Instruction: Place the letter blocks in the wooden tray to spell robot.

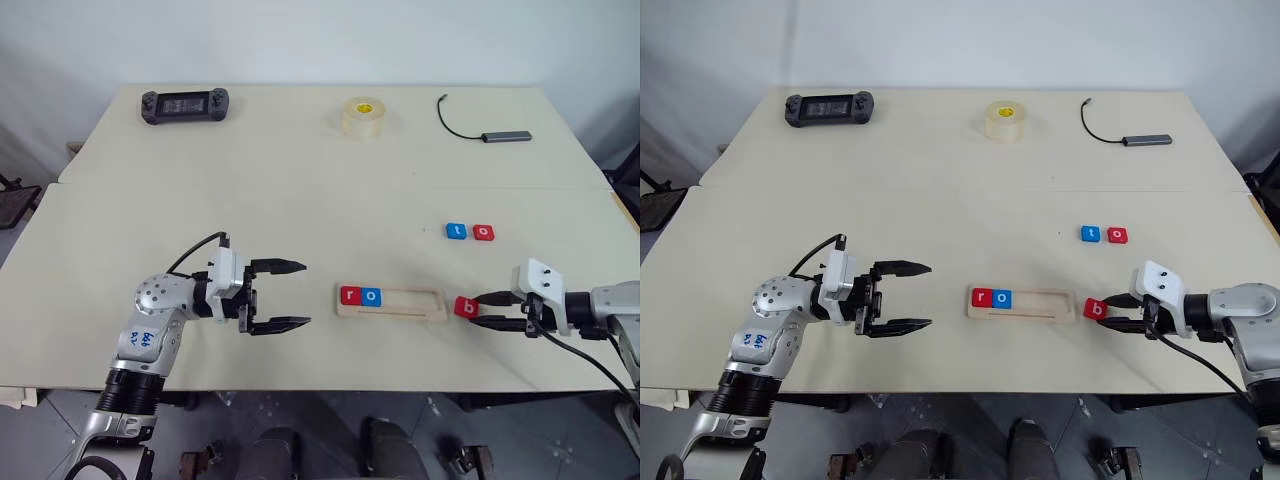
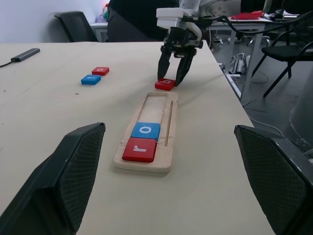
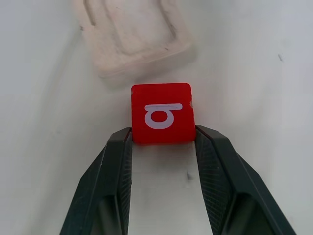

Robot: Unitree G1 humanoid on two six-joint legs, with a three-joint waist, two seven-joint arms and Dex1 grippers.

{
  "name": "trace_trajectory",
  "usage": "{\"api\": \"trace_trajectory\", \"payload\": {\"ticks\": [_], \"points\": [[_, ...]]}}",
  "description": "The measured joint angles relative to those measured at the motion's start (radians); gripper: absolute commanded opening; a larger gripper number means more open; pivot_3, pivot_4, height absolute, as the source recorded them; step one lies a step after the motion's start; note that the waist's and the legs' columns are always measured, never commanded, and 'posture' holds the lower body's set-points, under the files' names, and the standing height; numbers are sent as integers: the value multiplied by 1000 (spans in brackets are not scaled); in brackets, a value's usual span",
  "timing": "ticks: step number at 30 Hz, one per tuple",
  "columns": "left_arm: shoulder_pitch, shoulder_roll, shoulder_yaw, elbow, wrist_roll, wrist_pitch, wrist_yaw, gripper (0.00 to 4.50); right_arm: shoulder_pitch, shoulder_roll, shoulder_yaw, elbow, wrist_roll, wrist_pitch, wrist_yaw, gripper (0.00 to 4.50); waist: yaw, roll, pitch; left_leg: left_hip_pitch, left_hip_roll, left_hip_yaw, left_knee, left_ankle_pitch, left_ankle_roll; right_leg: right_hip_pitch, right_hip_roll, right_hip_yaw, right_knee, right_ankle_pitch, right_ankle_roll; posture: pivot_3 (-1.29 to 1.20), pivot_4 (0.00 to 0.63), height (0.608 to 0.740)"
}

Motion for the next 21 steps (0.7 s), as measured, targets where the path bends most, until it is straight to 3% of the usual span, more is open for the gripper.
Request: {"api": "trace_trajectory", "payload": {"ticks": [4,9,15,21], "points": [[0,8,1,0,0,0,0,4500,-91,-22,48,-142,21,102,50,1463,-2,0,0,0,1,0,0,0,0,0,0,0,-1,0,0,0,150,740],[8,12,1,-1,2,3,12,4500,-187,39,169,-247,5,233,29,1463,4,0,0,-1,0,-2,0,0,-1,-1,-1,-1,-1,0,0,0,150,740],[47,13,9,-3,4,9,47,4500,-254,102,271,-218,-67,278,-30,1463,6,0,0,-2,-2,-2,0,-1,0,-2,-2,-2,-1,0,0,0,150,740],[71,14,23,0,4,-8,54,4500,-290,135,284,-203,-84,283,-51,1463,2,0,0,-2,-2,-2,0,-1,0,-2,-1,-2,0,0,0,0,150,740]]}}
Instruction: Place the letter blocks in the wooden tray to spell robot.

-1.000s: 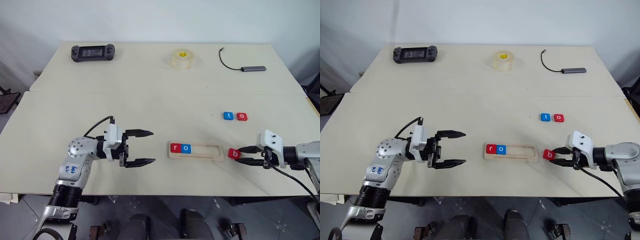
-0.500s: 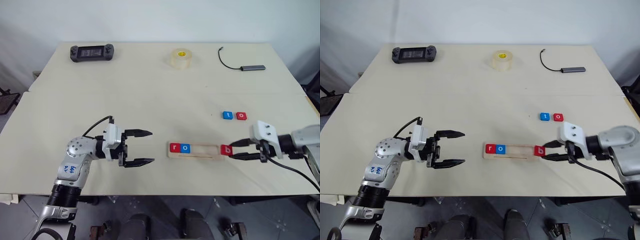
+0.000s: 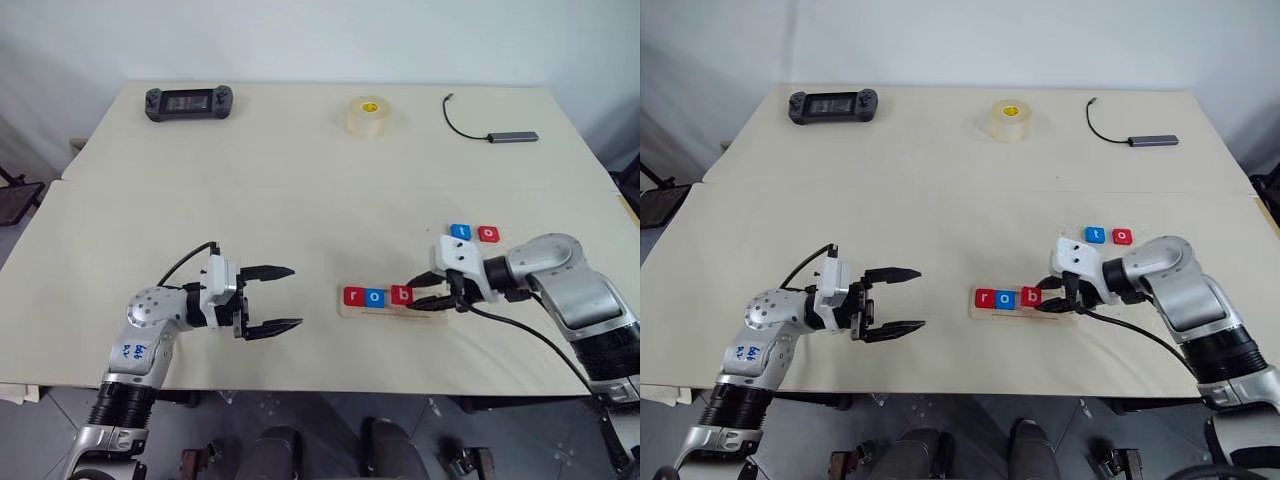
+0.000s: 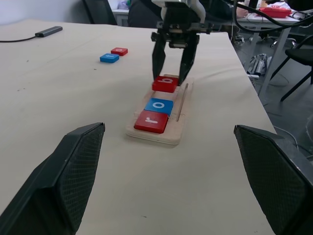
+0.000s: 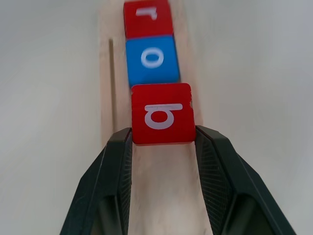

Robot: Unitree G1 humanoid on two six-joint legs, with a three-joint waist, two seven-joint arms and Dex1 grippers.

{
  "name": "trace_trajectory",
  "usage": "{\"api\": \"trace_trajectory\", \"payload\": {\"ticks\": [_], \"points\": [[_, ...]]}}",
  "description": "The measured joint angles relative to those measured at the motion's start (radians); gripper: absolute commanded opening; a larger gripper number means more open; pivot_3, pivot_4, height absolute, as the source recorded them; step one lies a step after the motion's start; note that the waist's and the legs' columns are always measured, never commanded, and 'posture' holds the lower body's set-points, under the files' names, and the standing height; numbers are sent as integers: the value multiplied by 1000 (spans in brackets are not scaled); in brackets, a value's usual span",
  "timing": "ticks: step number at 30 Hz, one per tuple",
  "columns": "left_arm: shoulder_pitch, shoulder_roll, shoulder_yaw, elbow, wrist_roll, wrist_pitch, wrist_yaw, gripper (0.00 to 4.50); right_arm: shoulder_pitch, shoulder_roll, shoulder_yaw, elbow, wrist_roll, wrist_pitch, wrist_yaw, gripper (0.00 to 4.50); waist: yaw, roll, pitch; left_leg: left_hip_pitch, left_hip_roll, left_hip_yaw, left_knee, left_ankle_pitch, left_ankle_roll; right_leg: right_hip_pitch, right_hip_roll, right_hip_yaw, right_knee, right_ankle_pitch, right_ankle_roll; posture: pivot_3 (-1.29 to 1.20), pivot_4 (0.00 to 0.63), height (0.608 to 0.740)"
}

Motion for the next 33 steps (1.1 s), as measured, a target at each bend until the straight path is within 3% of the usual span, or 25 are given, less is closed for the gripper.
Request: {"api": "trace_trajectory", "payload": {"ticks": [10,19,25,33], "points": [[8,0,0,19,0,-19,1,4500,0,8,25,2,-16,-3,-2,1463,-2,0,0,0,0,0,0,0,0,0,0,0,0,0,0,0,150,740],[21,-1,0,20,0,-27,1,4500,-6,22,23,7,-18,25,-12,4442,-2,0,0,0,0,0,0,0,0,0,0,0,0,0,0,0,150,740],[21,-6,-3,25,1,-30,4,4500,92,-22,-88,-68,33,20,-37,4442,5,0,0,0,0,0,0,0,0,0,0,0,0,0,0,0,150,740],[4,-20,-15,36,7,-40,8,4500,487,-39,-492,-229,131,9,-193,4442,26,0,0,0,0,1,0,0,0,1,0,0,0,0,0,0,150,740]]}}
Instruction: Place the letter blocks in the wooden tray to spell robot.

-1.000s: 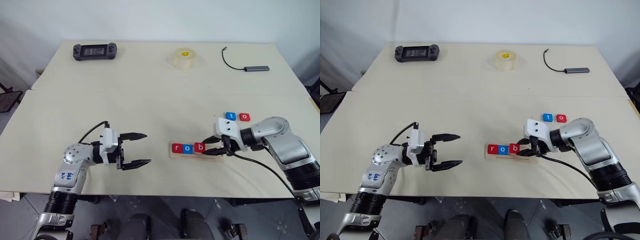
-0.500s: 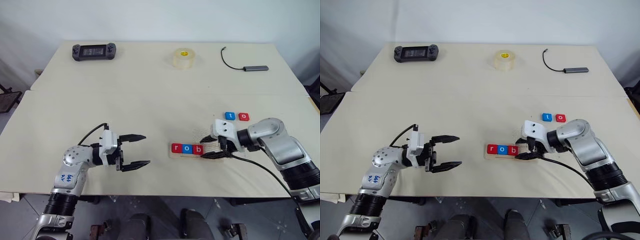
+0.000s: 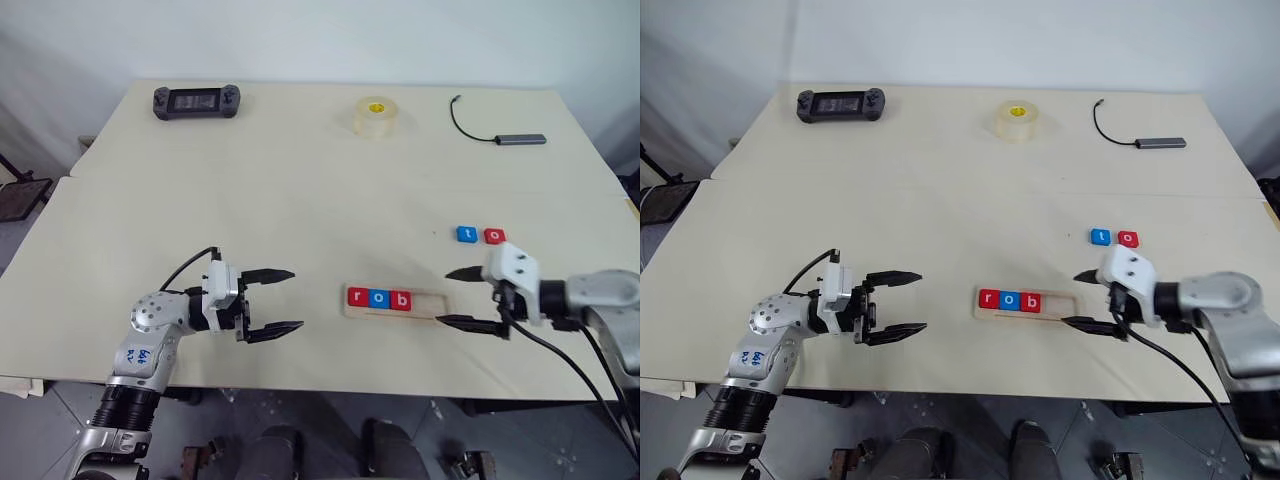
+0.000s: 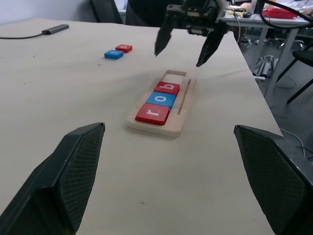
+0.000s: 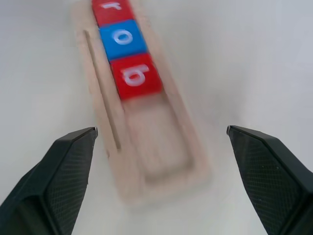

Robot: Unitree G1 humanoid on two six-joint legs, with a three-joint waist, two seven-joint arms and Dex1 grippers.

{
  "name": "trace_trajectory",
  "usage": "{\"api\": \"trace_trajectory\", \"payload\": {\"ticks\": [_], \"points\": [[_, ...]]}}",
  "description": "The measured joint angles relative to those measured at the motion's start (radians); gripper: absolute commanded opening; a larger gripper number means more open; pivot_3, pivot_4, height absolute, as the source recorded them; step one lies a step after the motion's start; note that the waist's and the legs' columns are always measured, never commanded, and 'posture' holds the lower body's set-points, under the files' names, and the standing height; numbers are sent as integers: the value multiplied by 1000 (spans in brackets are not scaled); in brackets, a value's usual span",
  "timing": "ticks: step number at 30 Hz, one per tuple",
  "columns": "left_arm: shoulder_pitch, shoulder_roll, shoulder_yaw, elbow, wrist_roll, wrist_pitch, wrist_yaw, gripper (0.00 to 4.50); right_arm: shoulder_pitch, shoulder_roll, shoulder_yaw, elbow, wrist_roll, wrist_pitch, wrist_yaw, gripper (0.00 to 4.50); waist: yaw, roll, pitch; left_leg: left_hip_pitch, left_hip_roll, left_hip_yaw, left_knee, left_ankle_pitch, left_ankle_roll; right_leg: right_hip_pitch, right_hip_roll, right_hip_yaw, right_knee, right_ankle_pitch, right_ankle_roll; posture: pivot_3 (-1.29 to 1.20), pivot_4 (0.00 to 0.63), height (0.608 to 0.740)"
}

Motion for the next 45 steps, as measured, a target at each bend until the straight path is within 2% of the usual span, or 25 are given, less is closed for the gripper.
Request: {"api": "trace_trajectory", "payload": {"ticks": [3,5,8,13,17,21,26,29,34,37,45], "points": [[-5,-1,1,4,1,1,1,4500,118,42,-149,-33,7,27,-104,4442,0,0,0,1,0,0,0,0,0,1,0,1,0,0,0,0,150,740],[-15,-10,-3,8,3,2,9,4500,217,111,-256,-76,18,13,-167,4442,0,0,0,1,0,0,0,0,0,1,1,0,1,0,0,0,150,740],[-29,-29,-5,21,6,14,40,4500,351,282,-379,-111,30,-121,-260,4442,0,0,0,1,0,1,-1,0,-1,1,1,2,1,0,0,0,150,740],[-49,-30,0,28,3,39,49,4500,524,450,-463,-129,39,-307,-334,4442,-8,1,-1,4,0,2,-2,0,0,1,2,4,2,0,0,0,150,740],[-52,-21,6,31,2,48,46,4500,551,472,-463,-132,52,-342,-365,4442,-23,1,-1,6,0,4,-2,0,0,2,2,7,1,0,0,0,150,740],[-60,-21,8,36,2,48,47,4500,456,412,-426,-146,90,-285,-402,4442,-31,1,-1,10,1,5,-2,0,0,4,2,8,1,0,-1,0,150,740],[-73,-28,14,38,2,47,52,4500,197,217,-338,-168,196,99,-521,4442,-28,1,-1,10,2,5,-2,0,-1,4,1,8,1,-1,-2,0,150,740],[-74,-34,16,40,2,44,61,4500,-47,143,-242,-56,183,305,-624,4442,-28,1,-1,10,2,4,-2,0,-1,4,0,7,1,-1,-3,0,150,740],[-65,-48,16,39,5,34,81,4500,-296,152,-84,165,101,416,-737,4442,-25,1,-1,8,2,3,-2,0,-1,2,1,4,3,-2,-4,0,150,740],[-60,-55,15,37,5,29,85,4500,-381,171,-27,280,52,426,-783,4442,-27,1,-1,3,1,3,-2,0,-1,-1,1,4,4,-2,-3,0,150,740],[-46,-58,15,20,5,24,89,4500,-436,181,14,351,30,417,-766,4442,-27,1,-1,0,1,2,-1,1,-1,-2,1,2,3,-1,-2,0,150,740]]}}
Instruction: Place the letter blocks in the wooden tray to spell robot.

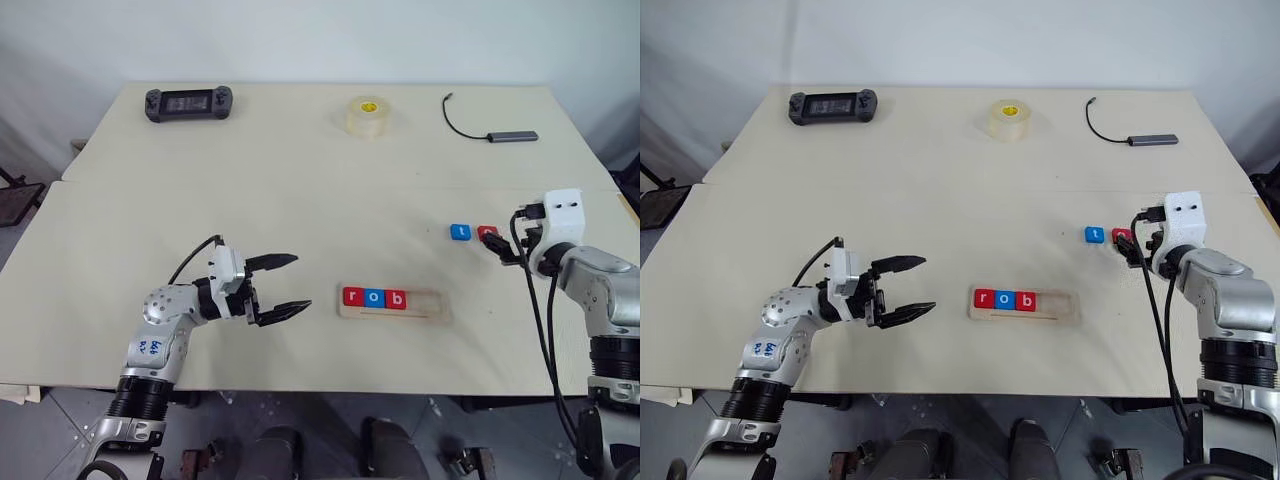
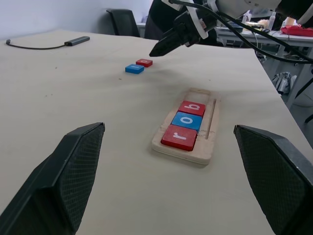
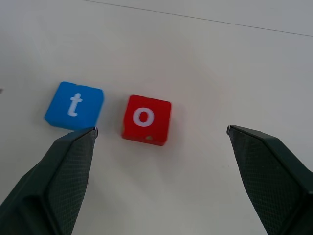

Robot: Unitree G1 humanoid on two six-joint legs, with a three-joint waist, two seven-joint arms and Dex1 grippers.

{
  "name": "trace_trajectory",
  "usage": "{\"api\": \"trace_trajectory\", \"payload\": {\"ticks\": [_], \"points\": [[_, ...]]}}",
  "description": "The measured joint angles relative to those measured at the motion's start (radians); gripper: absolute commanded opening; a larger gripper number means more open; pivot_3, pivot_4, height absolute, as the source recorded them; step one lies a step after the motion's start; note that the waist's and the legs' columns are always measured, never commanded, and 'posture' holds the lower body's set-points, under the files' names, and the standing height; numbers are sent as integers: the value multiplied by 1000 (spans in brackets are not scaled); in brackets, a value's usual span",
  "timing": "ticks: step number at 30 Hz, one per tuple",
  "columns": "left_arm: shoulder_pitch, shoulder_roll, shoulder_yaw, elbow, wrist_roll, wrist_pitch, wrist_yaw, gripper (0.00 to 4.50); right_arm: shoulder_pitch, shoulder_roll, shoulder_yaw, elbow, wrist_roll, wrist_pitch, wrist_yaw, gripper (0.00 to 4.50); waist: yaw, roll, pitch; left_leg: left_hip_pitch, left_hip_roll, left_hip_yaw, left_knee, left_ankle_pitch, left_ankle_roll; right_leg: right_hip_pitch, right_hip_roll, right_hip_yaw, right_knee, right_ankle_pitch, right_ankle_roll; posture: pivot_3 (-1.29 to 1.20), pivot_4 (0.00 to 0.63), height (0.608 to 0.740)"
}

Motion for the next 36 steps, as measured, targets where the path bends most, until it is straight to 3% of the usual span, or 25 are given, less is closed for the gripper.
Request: {"api": "trace_trajectory", "payload": {"ticks": [12,21,24,31,36], "points": [[-1,2,0,-35,-1,17,15,4500,-52,43,20,24,-18,17,-29,4442,-2,0,0,0,0,0,0,0,0,0,1,0,0,0,0,0,150,740],[1,3,0,-46,-2,22,21,4500,-154,93,12,267,-93,-67,-143,4442,-3,0,0,0,0,0,0,0,0,0,1,0,0,0,0,0,150,740],[1,2,1,-46,-2,18,21,4500,-177,111,-12,319,-93,-98,-159,3859,-5,0,0,0,0,0,0,0,0,0,1,0,0,0,0,0,150,740],[6,3,1,-46,-2,2,18,4500,-175,142,-13,303,-87,-103,-156,1487,-5,0,0,0,0,0,0,0,0,1,1,0,0,0,0,0,150,740],[7,3,1,-43,-2,0,9,4500,-126,142,-41,217,-78,-51,-174,1454,-2,0,0,0,0,-1,0,0,0,0,1,0,0,0,0,0,150,740]]}}
